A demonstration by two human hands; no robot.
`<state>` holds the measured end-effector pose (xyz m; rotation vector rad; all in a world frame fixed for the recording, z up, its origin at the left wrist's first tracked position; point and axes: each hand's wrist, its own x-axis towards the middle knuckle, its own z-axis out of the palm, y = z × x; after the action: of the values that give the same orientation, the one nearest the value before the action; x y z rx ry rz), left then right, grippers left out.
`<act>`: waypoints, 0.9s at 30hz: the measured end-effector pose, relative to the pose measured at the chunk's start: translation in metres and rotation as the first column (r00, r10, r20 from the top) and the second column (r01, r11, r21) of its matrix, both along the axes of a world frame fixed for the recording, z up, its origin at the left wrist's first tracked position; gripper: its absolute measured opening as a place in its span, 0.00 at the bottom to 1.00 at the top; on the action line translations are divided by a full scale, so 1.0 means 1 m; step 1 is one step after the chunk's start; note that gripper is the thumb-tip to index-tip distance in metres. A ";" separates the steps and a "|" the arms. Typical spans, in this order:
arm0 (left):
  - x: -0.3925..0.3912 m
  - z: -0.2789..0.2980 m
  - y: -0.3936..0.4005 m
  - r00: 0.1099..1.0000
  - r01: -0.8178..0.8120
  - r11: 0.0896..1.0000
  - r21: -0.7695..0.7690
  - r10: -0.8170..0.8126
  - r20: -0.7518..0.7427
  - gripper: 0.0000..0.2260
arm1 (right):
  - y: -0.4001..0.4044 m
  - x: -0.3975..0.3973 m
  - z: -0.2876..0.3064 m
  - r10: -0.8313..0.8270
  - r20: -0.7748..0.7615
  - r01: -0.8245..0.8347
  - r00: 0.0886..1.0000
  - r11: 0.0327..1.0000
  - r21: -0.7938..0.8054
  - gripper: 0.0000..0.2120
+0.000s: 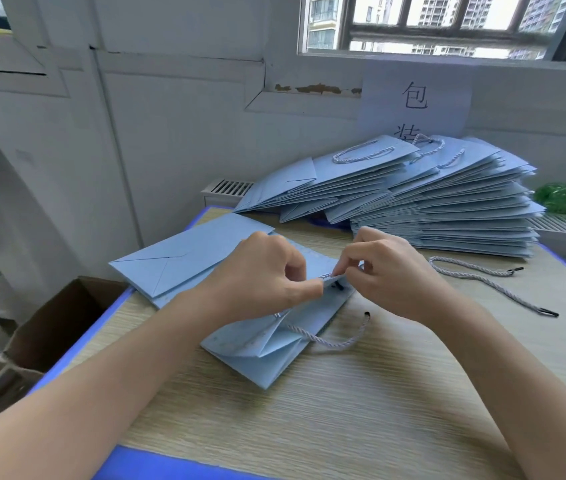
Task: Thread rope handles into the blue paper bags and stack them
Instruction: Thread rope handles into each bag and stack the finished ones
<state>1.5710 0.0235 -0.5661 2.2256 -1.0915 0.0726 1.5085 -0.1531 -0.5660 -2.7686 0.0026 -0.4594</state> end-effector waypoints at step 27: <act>0.010 0.001 0.009 0.960 0.208 0.971 0.120 -0.180 -0.215 0.19 | -0.041 -0.003 0.002 -0.487 0.058 0.486 0.872 0.874 0.023 0.16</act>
<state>1.5815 0.0325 -0.5649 2.1781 -1.2261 -0.3189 1.5052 -0.1937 -0.5643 -2.7258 0.7022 -0.6651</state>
